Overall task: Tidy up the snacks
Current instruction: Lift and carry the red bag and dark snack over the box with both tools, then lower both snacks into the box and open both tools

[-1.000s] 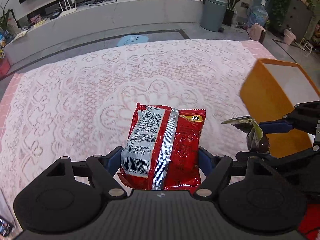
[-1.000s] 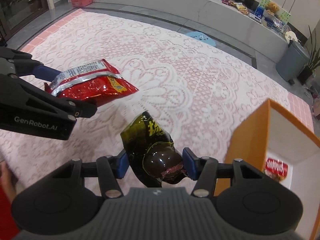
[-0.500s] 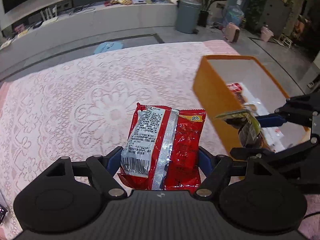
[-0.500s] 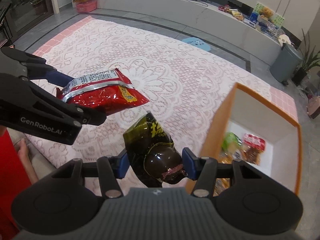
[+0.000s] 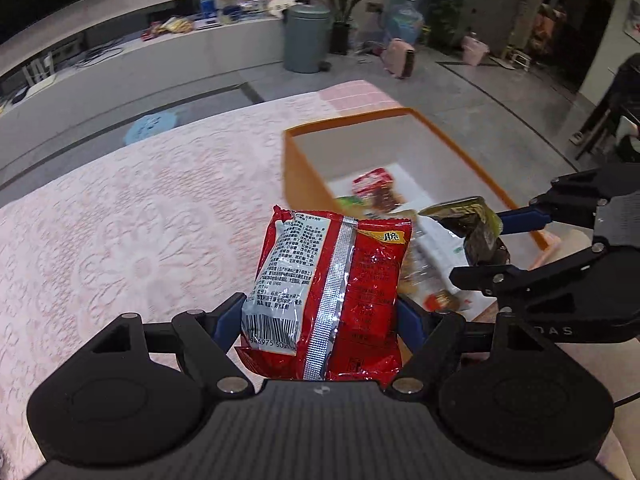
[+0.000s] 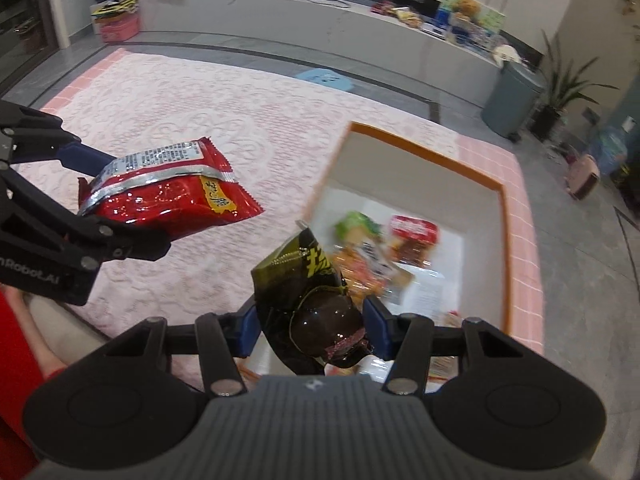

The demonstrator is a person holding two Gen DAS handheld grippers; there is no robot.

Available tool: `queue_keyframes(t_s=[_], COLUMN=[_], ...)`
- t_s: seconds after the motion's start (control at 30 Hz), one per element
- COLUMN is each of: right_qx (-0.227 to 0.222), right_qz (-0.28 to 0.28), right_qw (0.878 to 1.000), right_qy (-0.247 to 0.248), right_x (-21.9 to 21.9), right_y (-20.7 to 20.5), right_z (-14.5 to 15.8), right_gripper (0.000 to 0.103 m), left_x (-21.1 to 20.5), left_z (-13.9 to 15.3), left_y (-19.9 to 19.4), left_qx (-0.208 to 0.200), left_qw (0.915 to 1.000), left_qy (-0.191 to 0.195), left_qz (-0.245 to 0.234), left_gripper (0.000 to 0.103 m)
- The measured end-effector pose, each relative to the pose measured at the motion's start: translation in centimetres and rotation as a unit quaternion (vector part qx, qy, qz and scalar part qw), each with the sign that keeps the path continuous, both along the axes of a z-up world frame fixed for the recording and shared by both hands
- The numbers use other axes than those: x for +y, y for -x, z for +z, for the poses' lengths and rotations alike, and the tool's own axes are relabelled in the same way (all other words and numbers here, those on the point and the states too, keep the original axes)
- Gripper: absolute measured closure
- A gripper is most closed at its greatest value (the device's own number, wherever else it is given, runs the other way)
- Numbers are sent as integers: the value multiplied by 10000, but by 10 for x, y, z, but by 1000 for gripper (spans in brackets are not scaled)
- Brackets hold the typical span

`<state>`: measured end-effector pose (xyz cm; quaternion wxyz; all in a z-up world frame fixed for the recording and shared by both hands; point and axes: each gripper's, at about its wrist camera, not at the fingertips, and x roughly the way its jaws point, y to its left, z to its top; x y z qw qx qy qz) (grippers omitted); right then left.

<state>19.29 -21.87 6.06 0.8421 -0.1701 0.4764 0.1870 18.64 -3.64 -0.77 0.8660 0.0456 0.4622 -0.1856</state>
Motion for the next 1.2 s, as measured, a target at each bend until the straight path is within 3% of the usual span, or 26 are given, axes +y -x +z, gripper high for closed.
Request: queue_keyframes(t_s=[0.47,0.83,1.2], right_qx=[-17,28,-155], right_qz=[-490,-509,-135], right_qw=[9986,9987,9998], right_qy=[196,24,84], right_x=[-66,-83,-83], right_y=[-38,-80,-119], right_z=[-26,-57,-76], right_gripper=[52,53,54], left_x=[-68,-101,-118], left_z=[-17,-50,-72], left_y=[-49,-91,-121], left_qx=[-35,-111,-81], left_qw=[9966,9911,9864], left_qy=[74,-545,-783], left_qz=[-825,-1212,-1440], left_gripper=[14,14,14])
